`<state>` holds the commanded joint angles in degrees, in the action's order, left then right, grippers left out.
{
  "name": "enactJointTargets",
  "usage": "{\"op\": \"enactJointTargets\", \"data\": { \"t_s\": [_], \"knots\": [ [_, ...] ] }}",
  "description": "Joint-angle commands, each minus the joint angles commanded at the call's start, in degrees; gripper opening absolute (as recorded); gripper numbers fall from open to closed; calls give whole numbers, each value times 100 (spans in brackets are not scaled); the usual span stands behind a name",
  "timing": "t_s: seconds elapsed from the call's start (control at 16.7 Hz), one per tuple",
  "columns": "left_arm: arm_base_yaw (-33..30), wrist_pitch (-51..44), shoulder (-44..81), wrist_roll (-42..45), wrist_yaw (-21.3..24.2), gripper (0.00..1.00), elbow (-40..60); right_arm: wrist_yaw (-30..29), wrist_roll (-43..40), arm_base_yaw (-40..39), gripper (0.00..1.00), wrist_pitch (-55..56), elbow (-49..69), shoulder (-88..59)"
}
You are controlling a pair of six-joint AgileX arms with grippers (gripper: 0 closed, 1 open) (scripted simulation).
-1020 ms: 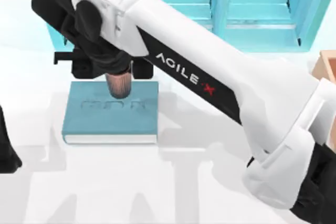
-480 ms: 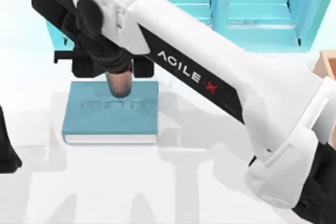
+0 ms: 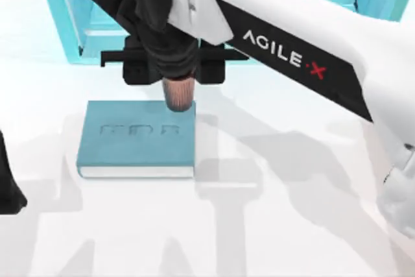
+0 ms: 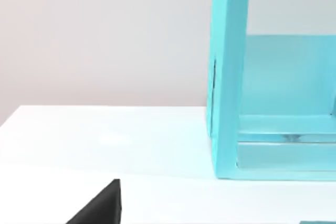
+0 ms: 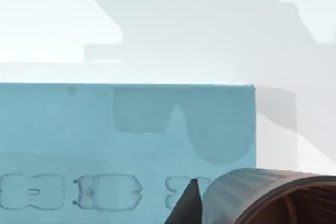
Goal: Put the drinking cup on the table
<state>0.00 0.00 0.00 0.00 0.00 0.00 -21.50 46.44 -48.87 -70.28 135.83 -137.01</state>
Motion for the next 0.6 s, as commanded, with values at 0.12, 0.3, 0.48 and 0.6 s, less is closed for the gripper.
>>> {"op": "enactJointTargets", "data": {
  "t_s": [0.12,0.3,0.48,0.6],
  "knots": [
    [0,0,0,0,0,100,0,23,-105,114,0,402,-980,565],
    [0,0,0,0,0,100,0,57,-264,261,0,965,-2322,1354],
    [0,0,0,0,0,100,0,79,-398,362,0,1373,-3235,1930],
    [0,0,0,0,0,100,0,85,-451,401,0,1517,-3537,2138]
  ]
}}
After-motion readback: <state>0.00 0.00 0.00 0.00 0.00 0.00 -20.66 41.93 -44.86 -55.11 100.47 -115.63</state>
